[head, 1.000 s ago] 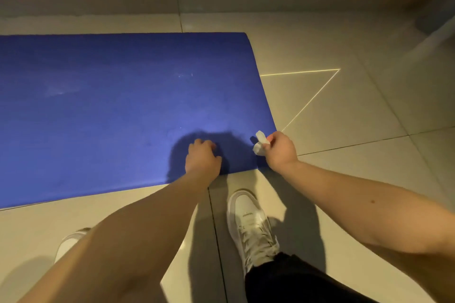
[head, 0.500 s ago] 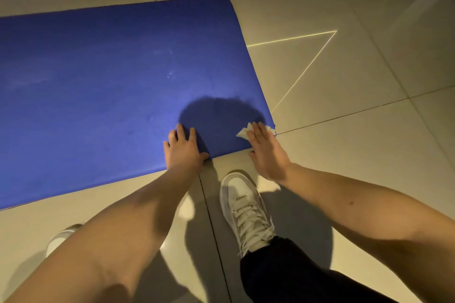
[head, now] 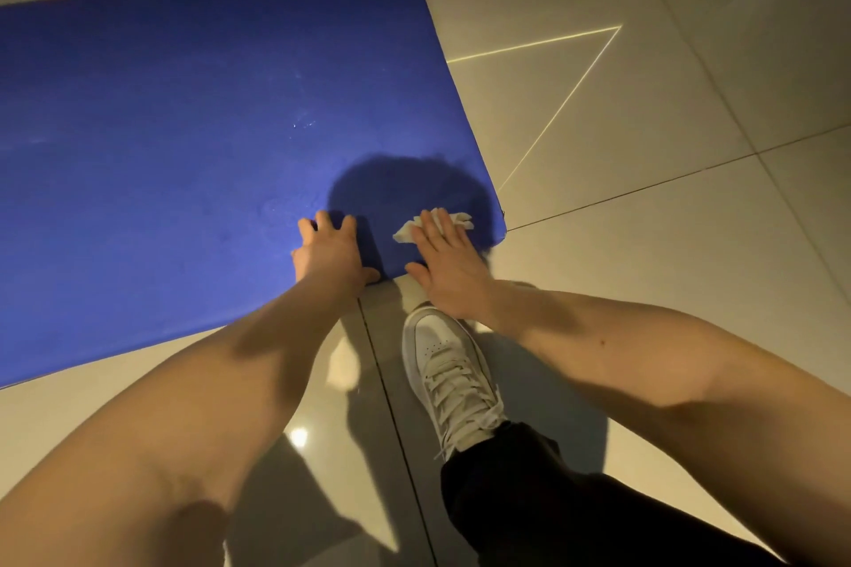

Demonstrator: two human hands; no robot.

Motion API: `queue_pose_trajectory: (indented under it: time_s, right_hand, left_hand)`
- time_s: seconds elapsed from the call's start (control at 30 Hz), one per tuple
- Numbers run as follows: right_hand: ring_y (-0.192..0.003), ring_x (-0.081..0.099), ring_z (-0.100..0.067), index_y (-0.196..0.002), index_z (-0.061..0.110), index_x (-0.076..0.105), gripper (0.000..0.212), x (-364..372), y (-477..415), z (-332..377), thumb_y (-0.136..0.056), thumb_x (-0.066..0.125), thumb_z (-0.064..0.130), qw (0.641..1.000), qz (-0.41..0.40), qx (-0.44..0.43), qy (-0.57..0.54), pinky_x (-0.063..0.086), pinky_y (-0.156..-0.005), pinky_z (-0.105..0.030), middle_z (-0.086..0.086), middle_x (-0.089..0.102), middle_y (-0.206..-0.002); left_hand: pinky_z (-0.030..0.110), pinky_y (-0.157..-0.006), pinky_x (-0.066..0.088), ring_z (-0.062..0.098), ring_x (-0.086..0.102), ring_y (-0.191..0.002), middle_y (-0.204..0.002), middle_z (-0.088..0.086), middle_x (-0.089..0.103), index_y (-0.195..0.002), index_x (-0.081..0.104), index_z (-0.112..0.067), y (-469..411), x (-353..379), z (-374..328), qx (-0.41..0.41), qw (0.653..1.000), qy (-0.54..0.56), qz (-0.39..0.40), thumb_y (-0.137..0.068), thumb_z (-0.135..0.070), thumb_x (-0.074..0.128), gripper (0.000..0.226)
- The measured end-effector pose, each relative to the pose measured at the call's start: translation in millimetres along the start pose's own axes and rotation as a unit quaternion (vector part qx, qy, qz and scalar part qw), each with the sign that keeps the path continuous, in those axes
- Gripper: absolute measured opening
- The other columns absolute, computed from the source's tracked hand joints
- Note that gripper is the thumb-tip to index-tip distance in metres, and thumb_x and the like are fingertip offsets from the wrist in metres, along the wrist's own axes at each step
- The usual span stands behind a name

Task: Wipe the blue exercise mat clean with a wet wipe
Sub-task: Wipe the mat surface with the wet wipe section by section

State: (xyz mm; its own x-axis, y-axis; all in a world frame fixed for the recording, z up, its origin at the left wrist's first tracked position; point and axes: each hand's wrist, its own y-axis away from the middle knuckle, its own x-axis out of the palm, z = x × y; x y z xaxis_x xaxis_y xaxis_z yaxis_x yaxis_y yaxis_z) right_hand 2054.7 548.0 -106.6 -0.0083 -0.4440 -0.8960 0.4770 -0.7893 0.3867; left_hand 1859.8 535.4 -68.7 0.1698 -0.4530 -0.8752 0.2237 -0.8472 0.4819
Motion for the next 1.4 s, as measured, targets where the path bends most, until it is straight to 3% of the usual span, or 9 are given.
queue_pose_trajectory:
  time_s: [0.13, 0.37, 0.5, 0.63, 0.77, 0.9, 1.1, 1.23, 1.4]
  right_hand:
    - [-0.157, 0.008, -0.034, -0.163, 0.02, 0.019, 0.067, -0.9, 7.2, -32.2, -0.105, 0.018, 0.054, 0.993, -0.045, -0.017, 0.104, 0.011, -0.127, -0.049, -0.006, 0.016, -0.17]
    - [-0.156, -0.011, -0.038, -0.163, 0.019, 0.0, 0.072, -6.5, -5.2, -6.8, -0.106, 0.021, 0.056, 0.985, -0.033, 0.168, 0.021, 0.0, -0.126, -0.052, -0.007, -0.005, -0.171]
    - [-0.155, -0.017, -0.037, -0.163, 0.014, 0.0, 0.071, -4.3, -12.1, 19.1, -0.108, 0.025, 0.05, 0.998, -0.01, 0.054, 0.023, -0.01, -0.125, -0.052, -0.011, -0.007, -0.171]
    - [-0.156, -0.016, -0.027, -0.164, 0.022, -0.002, 0.071, -5.1, -12.0, -1.9, -0.107, 0.025, 0.055, 0.998, -0.01, -0.025, 0.064, -0.008, -0.127, -0.045, -0.003, -0.007, -0.172]
    - [-0.157, -0.008, -0.03, -0.163, 0.026, -0.002, 0.068, -19.2, -22.8, -29.7, -0.107, 0.024, 0.055, 0.996, -0.017, 0.058, 0.057, 0.0, -0.128, -0.046, -0.003, -0.005, -0.172]
    - [-0.156, -0.015, -0.034, -0.163, 0.018, -0.007, 0.074, -24.8, -31.0, -27.8, -0.106, 0.022, 0.057, 0.99, -0.001, 0.14, 0.004, -0.004, -0.127, -0.048, -0.007, -0.013, -0.17]
    - [-0.155, -0.017, -0.036, -0.162, 0.008, -0.002, 0.073, -13.0, -25.9, 17.1, -0.108, 0.026, 0.047, 0.999, 0.019, -0.002, 0.037, -0.009, -0.126, -0.051, -0.014, -0.01, -0.17]
    - [-0.157, -0.014, -0.027, -0.163, 0.017, -0.003, 0.07, -15.5, -24.0, -6.6, -0.109, 0.025, 0.049, 0.995, 0.02, -0.077, 0.062, -0.007, -0.127, -0.044, -0.007, -0.011, -0.171]
    - [-0.157, -0.011, -0.029, -0.163, 0.013, -0.005, 0.072, -22.6, -20.2, -40.6, -0.108, 0.025, 0.05, 0.996, 0.001, 0.07, 0.057, -0.004, -0.127, -0.045, -0.01, -0.012, -0.17]
  left_hand:
    - [0.037, -0.061, 0.039, 0.034, 0.03, -0.123, -0.134, 0.01, 0.033, -0.137, 0.036, -0.026, -2.2, -7.0, 0.7, 0.01, 0.999, -0.034, 0.005, -0.071, -0.061, 0.079, 0.086]
    - [0.037, -0.062, 0.04, 0.034, 0.03, -0.124, -0.138, 0.01, 0.031, -0.141, 0.033, -0.028, -2.3, -9.8, 3.7, 0.015, 0.999, -0.038, 0.009, -0.071, -0.064, 0.078, 0.09]
    - [0.038, -0.063, 0.04, 0.033, 0.03, -0.125, -0.141, 0.009, 0.03, -0.143, 0.032, -0.03, -5.9, -14.8, 9.0, 0.021, 0.998, -0.05, 0.023, -0.078, -0.067, 0.069, 0.083]
    - [0.037, -0.067, 0.04, 0.032, 0.031, -0.127, -0.141, 0.008, 0.03, -0.142, 0.036, -0.029, -10.2, -22.0, 18.9, 0.032, 0.997, -0.063, 0.037, -0.089, -0.052, 0.066, 0.065]
    - [0.036, -0.067, 0.039, 0.031, 0.032, -0.126, -0.136, 0.008, 0.031, -0.139, 0.039, -0.028, -9.3, -22.0, 17.3, 0.024, 0.997, -0.055, 0.039, -0.089, -0.043, 0.069, 0.06]
    - [0.037, -0.065, 0.039, 0.031, 0.034, -0.123, -0.133, 0.007, 0.035, -0.138, 0.043, -0.027, -3.6, -18.2, 18.2, 0.023, 0.999, -0.027, 0.02, -0.089, -0.038, 0.069, 0.057]
    - [0.038, -0.071, 0.04, 0.028, 0.027, -0.135, -0.147, 0.002, 0.032, -0.146, 0.04, -0.033, 5.1, -8.8, 19.1, 0.004, 1.0, -0.007, 0.019, -0.092, -0.032, 0.065, 0.059]
    - [0.038, -0.074, 0.04, 0.026, 0.025, -0.138, -0.149, 0.001, 0.032, -0.145, 0.043, -0.031, 6.9, -5.5, 14.7, -0.011, 1.0, 0.01, 0.005, -0.094, -0.027, 0.062, 0.055]
    - [0.039, -0.075, 0.044, 0.026, 0.024, -0.14, -0.152, 0.0, 0.03, -0.147, 0.042, -0.033, 5.0, -8.1, 10.7, -0.02, 1.0, 0.014, 0.017, -0.094, -0.028, 0.062, 0.057]
